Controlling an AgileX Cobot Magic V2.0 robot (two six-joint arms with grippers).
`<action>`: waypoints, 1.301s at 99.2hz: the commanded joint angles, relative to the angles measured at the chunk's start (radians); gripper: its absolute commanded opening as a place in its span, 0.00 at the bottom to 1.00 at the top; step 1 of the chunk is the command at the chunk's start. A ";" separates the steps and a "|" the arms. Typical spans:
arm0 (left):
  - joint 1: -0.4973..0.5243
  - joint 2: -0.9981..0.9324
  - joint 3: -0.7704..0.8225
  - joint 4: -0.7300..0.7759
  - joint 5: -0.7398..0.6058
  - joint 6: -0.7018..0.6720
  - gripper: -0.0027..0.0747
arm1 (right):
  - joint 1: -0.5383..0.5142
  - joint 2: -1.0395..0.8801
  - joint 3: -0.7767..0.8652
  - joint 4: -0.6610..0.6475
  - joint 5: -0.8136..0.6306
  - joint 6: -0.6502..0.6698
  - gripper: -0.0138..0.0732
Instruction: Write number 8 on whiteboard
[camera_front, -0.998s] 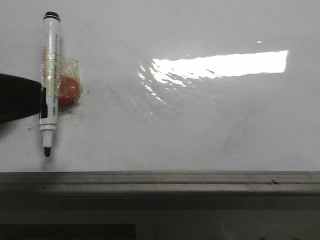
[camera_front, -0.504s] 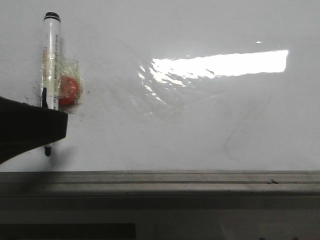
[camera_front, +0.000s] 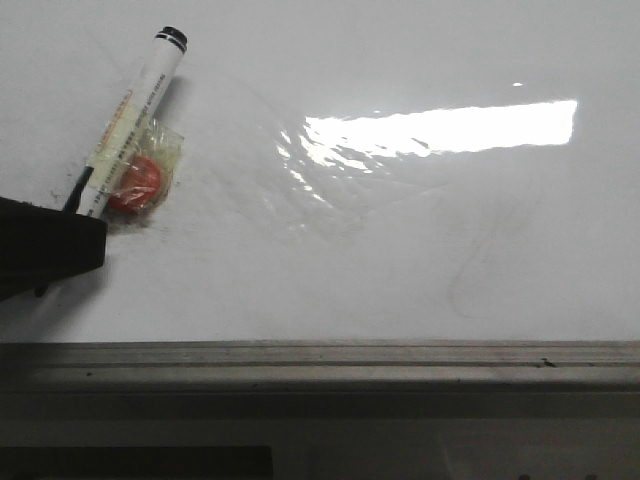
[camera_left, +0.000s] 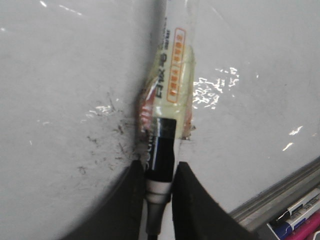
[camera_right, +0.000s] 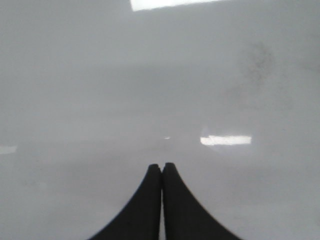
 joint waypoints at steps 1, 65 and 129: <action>-0.001 0.001 -0.023 0.019 -0.049 -0.008 0.01 | 0.033 0.017 -0.027 -0.020 -0.065 -0.011 0.09; -0.001 -0.111 -0.132 0.575 0.180 0.010 0.01 | 0.553 0.188 -0.192 0.172 -0.021 -0.211 0.40; -0.001 -0.111 -0.133 0.796 0.184 0.010 0.01 | 0.867 0.678 -0.373 0.230 -0.324 -0.192 0.44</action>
